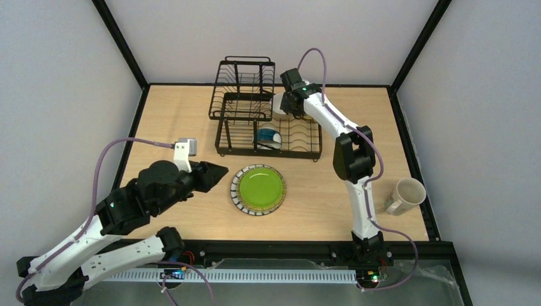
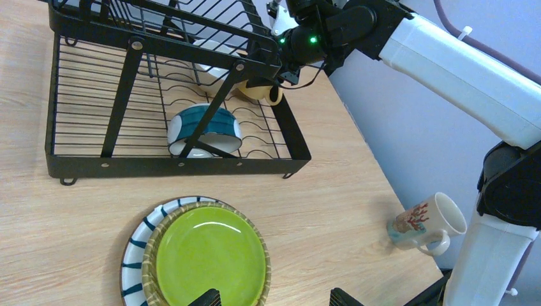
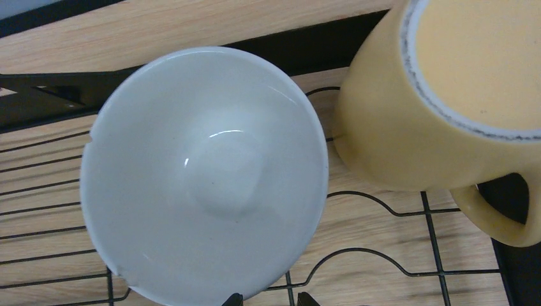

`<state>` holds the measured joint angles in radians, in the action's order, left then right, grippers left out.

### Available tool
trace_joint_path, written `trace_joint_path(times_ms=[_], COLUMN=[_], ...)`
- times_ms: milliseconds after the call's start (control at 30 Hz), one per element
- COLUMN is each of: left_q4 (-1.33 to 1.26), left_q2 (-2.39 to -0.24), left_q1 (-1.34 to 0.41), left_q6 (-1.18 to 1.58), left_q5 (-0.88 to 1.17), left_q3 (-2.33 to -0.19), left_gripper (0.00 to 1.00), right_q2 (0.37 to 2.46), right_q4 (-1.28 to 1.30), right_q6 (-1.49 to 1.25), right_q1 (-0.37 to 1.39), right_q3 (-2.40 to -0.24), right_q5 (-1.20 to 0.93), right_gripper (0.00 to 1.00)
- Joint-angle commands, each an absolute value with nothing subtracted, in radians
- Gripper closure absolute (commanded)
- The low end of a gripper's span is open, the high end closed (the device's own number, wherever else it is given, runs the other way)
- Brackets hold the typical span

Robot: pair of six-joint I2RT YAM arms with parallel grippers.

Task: Load the mixed dishes into the dish rack
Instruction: Grab the bowl from the dish rack.

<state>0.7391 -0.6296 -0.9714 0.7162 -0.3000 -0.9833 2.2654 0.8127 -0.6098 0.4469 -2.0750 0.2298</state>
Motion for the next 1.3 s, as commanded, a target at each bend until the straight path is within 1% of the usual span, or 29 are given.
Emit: trace_joint_path(times_ms=[0,233,333,367,800,1267], left_q4=[0.73,0.714,0.709,0.709,0.733,0.74], left_q2=[-0.658,-0.682,-0.688,-0.69,-0.697,-0.704], left_q1=[-0.973,-0.973,-0.973,-0.973,-0.973,-0.973], left_q6=[0.689,0.673,0.668,0.665,0.644,0.618], left_q5=[-0.317,-0.309,-0.306,-0.306,-0.32,-0.333], left_q3=[-1.011,-1.019,-1.02,-1.021,-1.042,-1.047], left_gripper=[0.01,0.01,0.01,0.01,0.01,0.01], right_q2=[2.27,2.245,2.244,2.246,2.305,2.298], right_q4=[0.8,0.802,0.784,0.781,0.778,0.811], right_q6=[-0.612,-0.617,-0.613,-0.611,-0.618,-0.595], right_q1=[0.443,0.442,0.443,0.442,0.442,0.442], right_q3=[-2.117,-2.111,-2.117,-2.122,-2.176,-2.179], right_q5=[0.194,0.183,0.189,0.188,0.208,0.283], right_gripper=[0.52,0.51,0.44,0.43,0.43,0.43])
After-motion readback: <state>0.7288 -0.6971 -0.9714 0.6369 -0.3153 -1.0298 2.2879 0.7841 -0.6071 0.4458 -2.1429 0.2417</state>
